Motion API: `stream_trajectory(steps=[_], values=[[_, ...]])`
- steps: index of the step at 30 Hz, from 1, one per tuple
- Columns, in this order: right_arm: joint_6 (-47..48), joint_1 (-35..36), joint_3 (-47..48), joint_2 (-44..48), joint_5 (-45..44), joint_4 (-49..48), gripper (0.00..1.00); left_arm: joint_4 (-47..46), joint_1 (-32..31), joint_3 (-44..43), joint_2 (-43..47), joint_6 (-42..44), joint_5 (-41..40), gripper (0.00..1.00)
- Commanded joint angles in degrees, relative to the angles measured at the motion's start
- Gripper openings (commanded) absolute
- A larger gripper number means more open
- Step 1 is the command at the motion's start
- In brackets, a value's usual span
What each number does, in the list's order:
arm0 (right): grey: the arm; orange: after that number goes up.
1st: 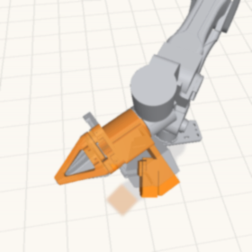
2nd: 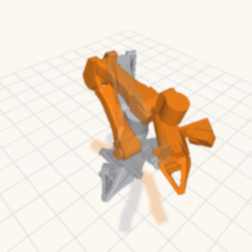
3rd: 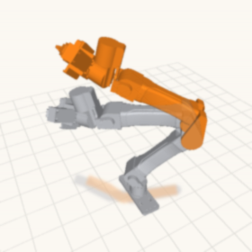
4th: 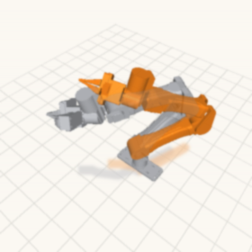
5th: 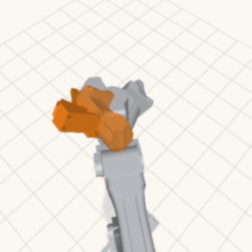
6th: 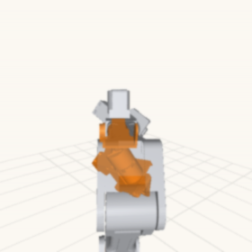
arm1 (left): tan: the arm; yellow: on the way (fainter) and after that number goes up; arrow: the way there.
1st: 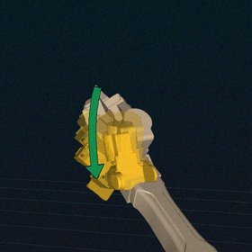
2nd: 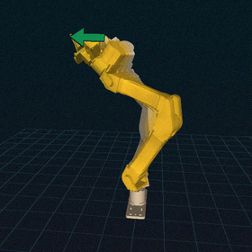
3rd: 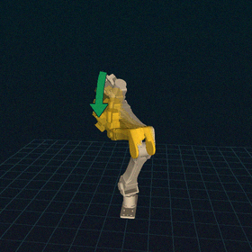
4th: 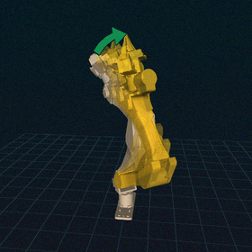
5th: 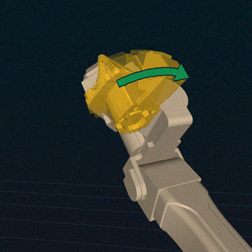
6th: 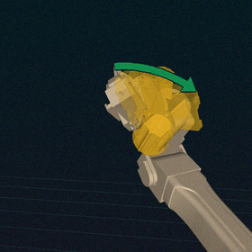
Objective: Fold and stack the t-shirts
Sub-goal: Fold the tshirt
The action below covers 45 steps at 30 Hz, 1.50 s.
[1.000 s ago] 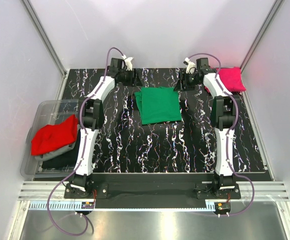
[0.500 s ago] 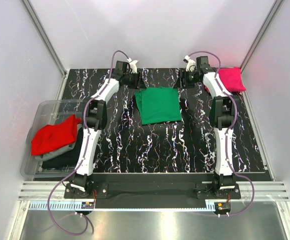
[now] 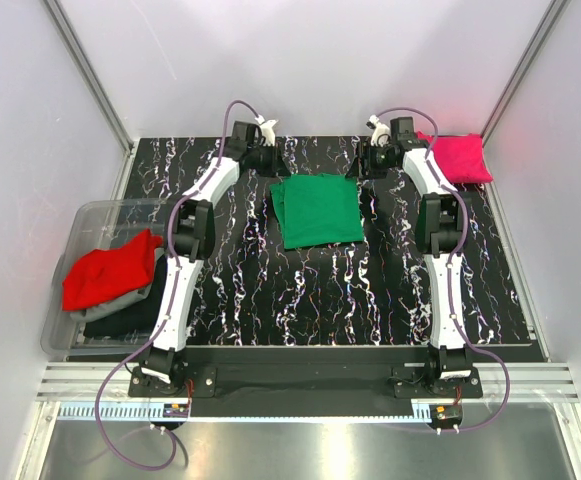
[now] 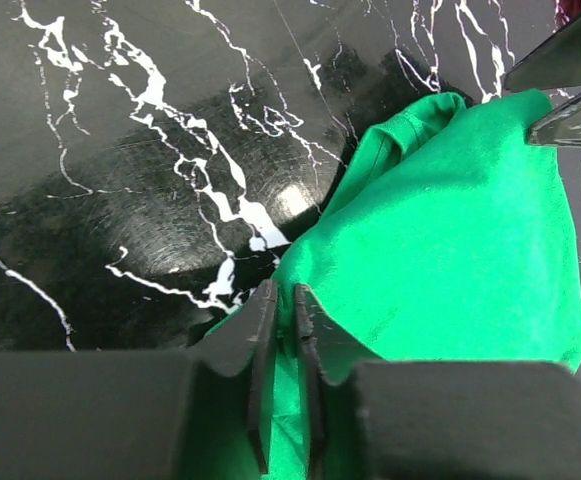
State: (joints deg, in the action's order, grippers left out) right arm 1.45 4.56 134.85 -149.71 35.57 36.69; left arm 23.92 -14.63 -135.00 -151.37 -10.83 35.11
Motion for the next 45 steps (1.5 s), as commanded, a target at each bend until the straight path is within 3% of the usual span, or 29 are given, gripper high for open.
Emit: stream_trajectory(steps=[1,3,5,10,13,24,45], values=[[-1.1,-0.3,2.8,-0.1,2.0,-2.3,0.63,-2.7,-0.7,-0.2,2.3,0.4,0.8,0.08],[-1.1,-0.3,2.4,-0.1,3.0,-2.4,0.51,-2.8,-0.8,-0.1,2.5,0.5,0.7,0.00],[-1.1,-0.3,2.4,-0.2,3.5,-2.8,0.45,-2.7,-0.9,-0.1,2.6,0.5,0.7,0.00],[-1.1,-0.3,2.8,-0.8,5.4,-4.4,0.13,-2.5,-1.2,0.5,3.4,0.7,0.9,0.00],[-2.5,-0.3,3.0,0.1,6.5,-4.8,0.06,-2.0,-1.2,1.3,5.6,1.2,1.0,0.00],[-3.7,-0.3,3.2,4.2,10.5,-5.7,0.00,0.1,-1.4,9.1,16.6,2.0,3.2,0.00],[-8.7,1.3,4.7,6.2,13.7,-8.8,0.00,4.4,-1.2,22.3,28.8,2.6,5.4,0.00]])
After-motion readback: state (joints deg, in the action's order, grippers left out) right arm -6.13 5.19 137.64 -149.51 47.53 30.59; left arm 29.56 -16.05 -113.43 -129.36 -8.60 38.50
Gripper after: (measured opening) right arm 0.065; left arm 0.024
